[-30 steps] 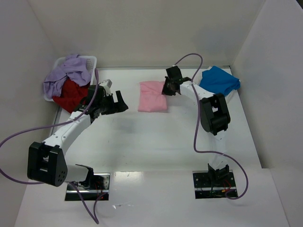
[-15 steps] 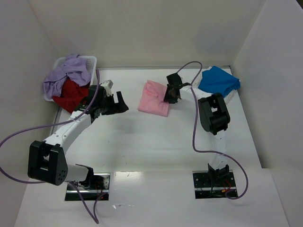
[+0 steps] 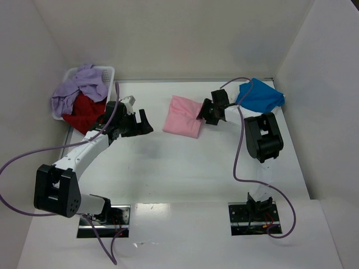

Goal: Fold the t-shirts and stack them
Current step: Put the neatly folded tshirt into the corner of the board with the right arm

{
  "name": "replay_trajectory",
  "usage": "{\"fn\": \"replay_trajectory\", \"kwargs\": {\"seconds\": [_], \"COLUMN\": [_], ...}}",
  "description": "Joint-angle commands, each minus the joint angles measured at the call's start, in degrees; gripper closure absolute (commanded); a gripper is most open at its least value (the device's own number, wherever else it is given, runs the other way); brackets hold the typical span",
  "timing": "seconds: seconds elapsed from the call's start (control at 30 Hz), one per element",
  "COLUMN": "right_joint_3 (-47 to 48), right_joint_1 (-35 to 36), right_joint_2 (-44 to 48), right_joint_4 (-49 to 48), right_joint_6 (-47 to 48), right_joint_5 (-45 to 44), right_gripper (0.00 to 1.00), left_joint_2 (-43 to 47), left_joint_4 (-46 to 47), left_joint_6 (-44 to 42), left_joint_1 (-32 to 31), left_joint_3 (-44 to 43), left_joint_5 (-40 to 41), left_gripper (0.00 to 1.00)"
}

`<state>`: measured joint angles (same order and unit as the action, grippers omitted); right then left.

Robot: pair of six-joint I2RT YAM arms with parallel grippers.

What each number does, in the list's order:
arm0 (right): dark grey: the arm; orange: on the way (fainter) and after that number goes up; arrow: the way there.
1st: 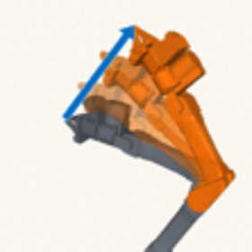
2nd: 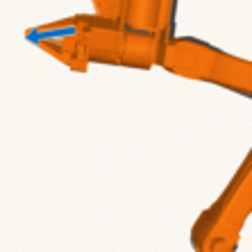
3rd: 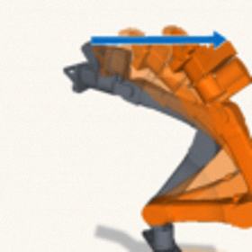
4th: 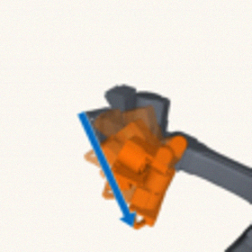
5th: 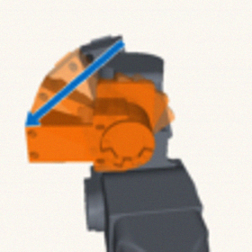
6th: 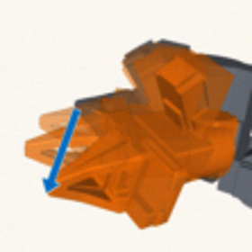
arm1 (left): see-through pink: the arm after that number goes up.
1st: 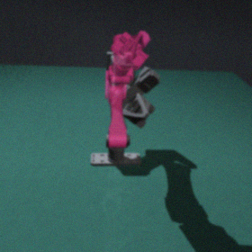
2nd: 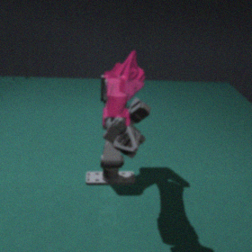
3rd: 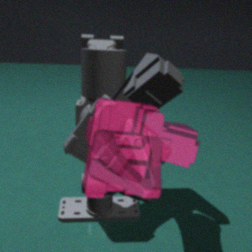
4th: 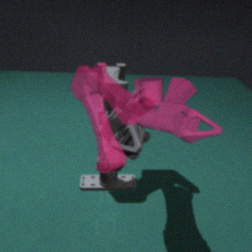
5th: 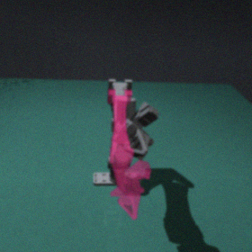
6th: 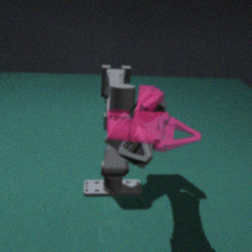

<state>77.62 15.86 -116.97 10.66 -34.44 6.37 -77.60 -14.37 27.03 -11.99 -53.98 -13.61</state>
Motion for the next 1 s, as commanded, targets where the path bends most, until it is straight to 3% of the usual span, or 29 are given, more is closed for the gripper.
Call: {"fn": "replay_trajectory", "kwargs": {"seconds": [0.0,0.3,0.53,0.67,0.77,0.87,0.9,0.93,0.97], "right_joint_3": [-2.38,-6.61,-7.14,-7.14,-4.86,-2.31,-0.3,0.76,1.82], "right_joint_1": [-1.18,-1.18,-1.18,-1.18,-0.56,0.04,0.05,0.05,0.05], "right_joint_2": [2.09,-2.29,-4.32,-4.32,-4.94,-5.55,-5.55,-6.68,-7.22], "right_joint_4": [-3.62,-12.94,-14.08,-14.08,-11.72,-8.22,-6.8,-5.83,-3.99], "right_joint_6": [-0.72,-7.57,-9.24,-9.25,-9.25,-8.72,-8.2,-7.23,-7.22], "right_joint_5": [3.3,11.02,11.03,8.85,7.52,4.54,2.53,2.51,1.98], "right_gripper": [0.36,0.36,0.36,0.42,0.53,0.71,0.78,0.93,1.0], "left_joint_2": [-0.27,-0.27,-0.27,-0.27,-0.27,-0.27,-0.27,-0.27,-0.27], "left_joint_4": [0.48,0.48,0.48,0.48,0.48,0.48,0.48,0.48,0.48], "left_joint_6": [-0.57,-0.57,-0.57,-1.1,-1.1,-1.1,-1.1,-1.1,-1.1], "left_joint_1": [0.12,0.12,0.12,0.12,0.12,0.12,0.12,0.12,0.12], "left_joint_3": [-0.16,-0.16,-0.16,-0.16,-0.16,-0.16,-0.16,-0.16,-0.16], "left_joint_5": [-1.16,-1.16,-1.16,-1.16,-1.16,-1.16,-1.16,-1.16,-1.16], "left_gripper": [0.0,0.0,0.0,0.0,0.0,0.0,0.0,0.0,0.0]}}
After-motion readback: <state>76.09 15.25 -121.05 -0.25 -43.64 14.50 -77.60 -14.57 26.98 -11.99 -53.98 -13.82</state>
